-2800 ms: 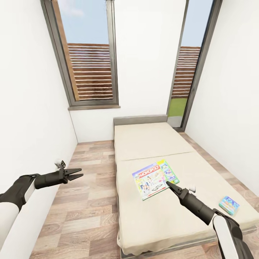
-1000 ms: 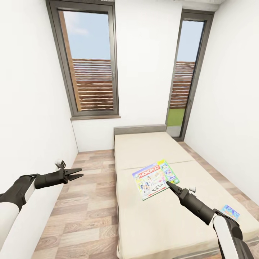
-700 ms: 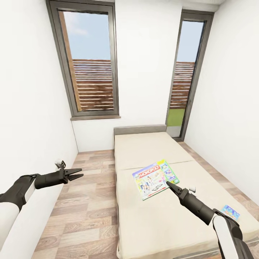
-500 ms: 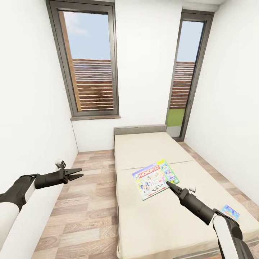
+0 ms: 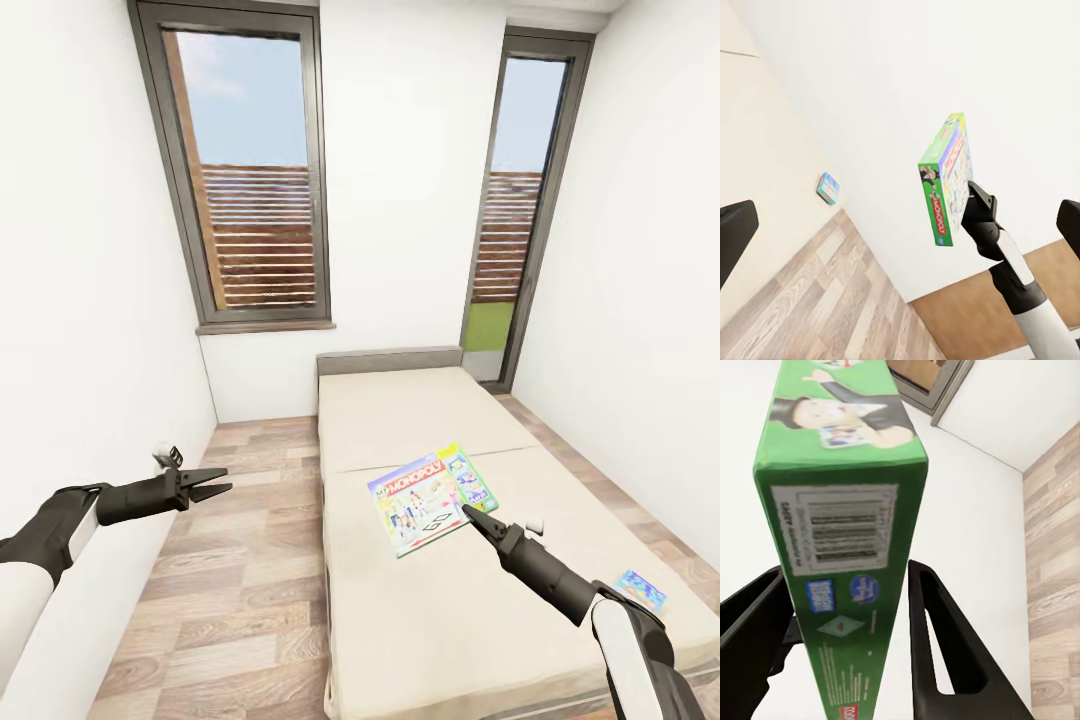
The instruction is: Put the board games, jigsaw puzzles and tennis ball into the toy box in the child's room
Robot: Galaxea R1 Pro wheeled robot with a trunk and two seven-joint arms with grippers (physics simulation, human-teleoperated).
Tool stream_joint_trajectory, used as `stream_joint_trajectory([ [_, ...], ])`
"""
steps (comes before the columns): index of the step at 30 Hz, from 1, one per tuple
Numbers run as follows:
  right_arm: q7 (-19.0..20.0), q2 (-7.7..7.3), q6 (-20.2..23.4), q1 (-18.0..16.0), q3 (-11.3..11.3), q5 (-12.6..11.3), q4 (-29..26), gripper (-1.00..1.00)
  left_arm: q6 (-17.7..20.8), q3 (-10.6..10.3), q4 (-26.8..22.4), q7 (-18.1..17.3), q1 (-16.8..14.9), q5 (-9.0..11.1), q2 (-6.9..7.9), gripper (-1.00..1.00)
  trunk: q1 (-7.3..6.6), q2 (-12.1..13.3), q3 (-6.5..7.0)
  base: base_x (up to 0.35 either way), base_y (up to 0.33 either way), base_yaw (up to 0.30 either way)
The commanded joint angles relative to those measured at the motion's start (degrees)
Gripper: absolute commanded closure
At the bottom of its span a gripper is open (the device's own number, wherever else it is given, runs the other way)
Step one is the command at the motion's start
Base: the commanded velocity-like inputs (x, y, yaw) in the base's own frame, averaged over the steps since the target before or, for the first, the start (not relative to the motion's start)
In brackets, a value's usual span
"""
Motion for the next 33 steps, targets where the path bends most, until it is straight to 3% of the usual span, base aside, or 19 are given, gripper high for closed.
stream_joint_trajectory([
  [1, 0.1, 0.01, 0.3, -0.1, -0.1, -0.1, 0.0, 1.00, 0.6, 0.0, 0.0, -0.2, -0.1, 0.0, 0.01, -1.00, 0.04, -0.1, -0.14, 0.000, -0.016, -0.019],
  [16, 0.2, 0.01, 0.2, -0.1, -0.1, -0.1, 0.2, 1.00, 0.6, 0.0, -0.2, -0.2, -0.1, 0.0, 0.01, -1.00, 0.04, -0.1, -0.14, 0.000, -0.178, -0.245],
  [33, 0.2, 0.01, 0.3, -0.1, -0.2, -0.1, 0.2, 1.00, 0.6, -0.1, -0.2, -0.2, -0.1, 0.0, 0.01, -1.00, 0.04, -0.1, -0.14, 0.000, -0.010, -0.279],
])
